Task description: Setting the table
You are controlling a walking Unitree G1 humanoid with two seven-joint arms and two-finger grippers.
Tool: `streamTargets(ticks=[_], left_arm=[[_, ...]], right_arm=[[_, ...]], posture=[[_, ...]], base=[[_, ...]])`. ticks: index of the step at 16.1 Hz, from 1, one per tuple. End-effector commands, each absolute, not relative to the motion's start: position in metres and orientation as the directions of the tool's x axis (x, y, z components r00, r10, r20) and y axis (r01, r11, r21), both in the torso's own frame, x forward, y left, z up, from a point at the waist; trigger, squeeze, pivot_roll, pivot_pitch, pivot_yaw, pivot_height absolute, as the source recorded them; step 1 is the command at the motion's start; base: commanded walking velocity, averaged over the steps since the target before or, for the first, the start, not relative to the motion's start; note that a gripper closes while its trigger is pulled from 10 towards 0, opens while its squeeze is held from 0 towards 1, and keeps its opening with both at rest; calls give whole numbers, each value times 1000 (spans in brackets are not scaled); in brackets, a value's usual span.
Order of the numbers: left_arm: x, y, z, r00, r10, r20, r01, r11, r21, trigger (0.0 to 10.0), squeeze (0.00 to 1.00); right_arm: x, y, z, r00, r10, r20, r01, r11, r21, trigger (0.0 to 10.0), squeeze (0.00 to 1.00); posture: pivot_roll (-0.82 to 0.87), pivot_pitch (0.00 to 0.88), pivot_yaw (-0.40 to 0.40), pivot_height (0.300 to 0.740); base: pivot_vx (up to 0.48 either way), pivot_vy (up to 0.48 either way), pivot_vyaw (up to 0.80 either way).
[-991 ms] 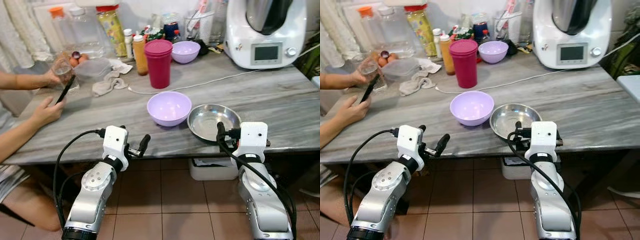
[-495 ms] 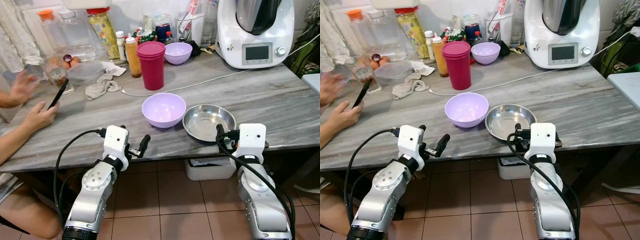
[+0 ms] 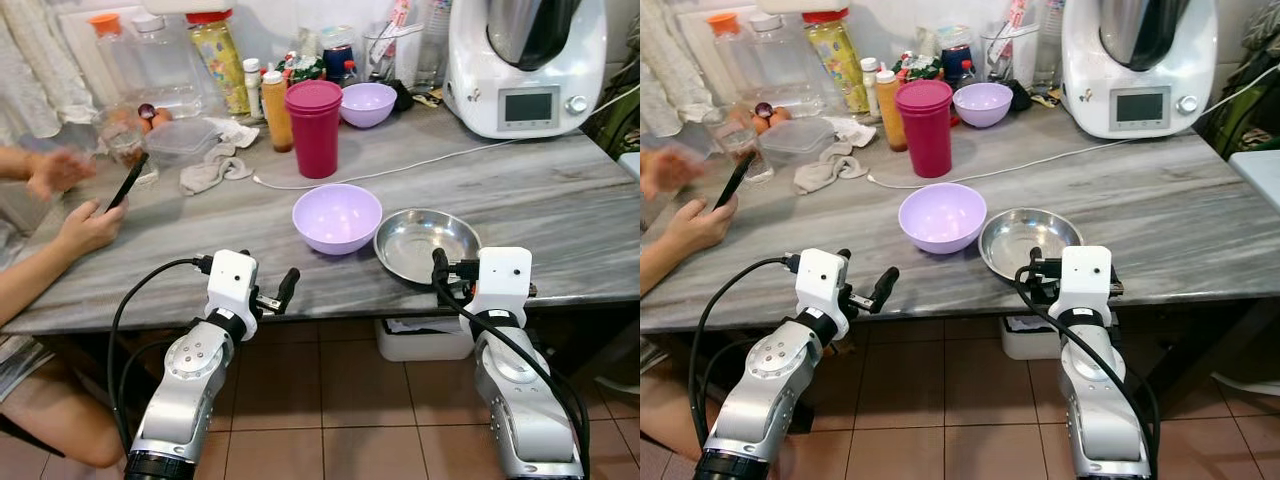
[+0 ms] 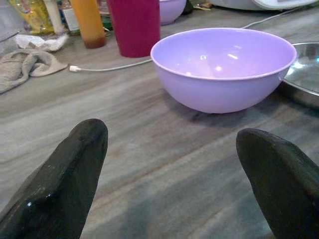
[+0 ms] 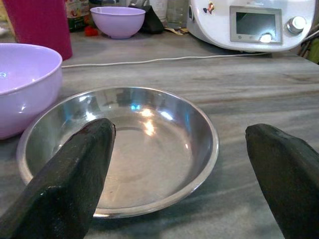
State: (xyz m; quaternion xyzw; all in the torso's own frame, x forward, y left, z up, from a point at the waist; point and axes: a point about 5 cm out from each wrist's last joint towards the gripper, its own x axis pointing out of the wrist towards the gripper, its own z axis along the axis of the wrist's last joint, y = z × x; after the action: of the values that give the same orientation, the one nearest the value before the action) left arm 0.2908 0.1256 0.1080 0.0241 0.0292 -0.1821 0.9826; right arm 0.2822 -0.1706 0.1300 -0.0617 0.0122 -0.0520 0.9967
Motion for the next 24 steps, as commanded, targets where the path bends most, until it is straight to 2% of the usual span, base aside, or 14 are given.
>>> streamTargets(ticks=[1,21,23,24], left_arm=[[291,129,105,934,-345,-89,350,935,49,10000,0],[295,128,105,936,-342,-82,346,937,49,10000,0],[298,132,106,951,-301,-71,306,950,63,10000,0],[299,136,108,953,-298,-47,299,954,27,10000,0]], right_arm=[[284,-169,132,995,-97,-11,95,989,-117,10000,0],[285,-172,131,995,-99,-4,98,988,-123,10000,0],[285,-171,131,996,-94,-2,93,989,-117,10000,0],[285,-170,132,996,-88,3,87,990,-113,10000,0]], posture=[[-266,0,103,740],[-269,0,98,740],[-270,0,101,740],[-269,0,102,740]], base=[[-281,0,0],[-317,0,0],[0,0,0],[0,0,0]])
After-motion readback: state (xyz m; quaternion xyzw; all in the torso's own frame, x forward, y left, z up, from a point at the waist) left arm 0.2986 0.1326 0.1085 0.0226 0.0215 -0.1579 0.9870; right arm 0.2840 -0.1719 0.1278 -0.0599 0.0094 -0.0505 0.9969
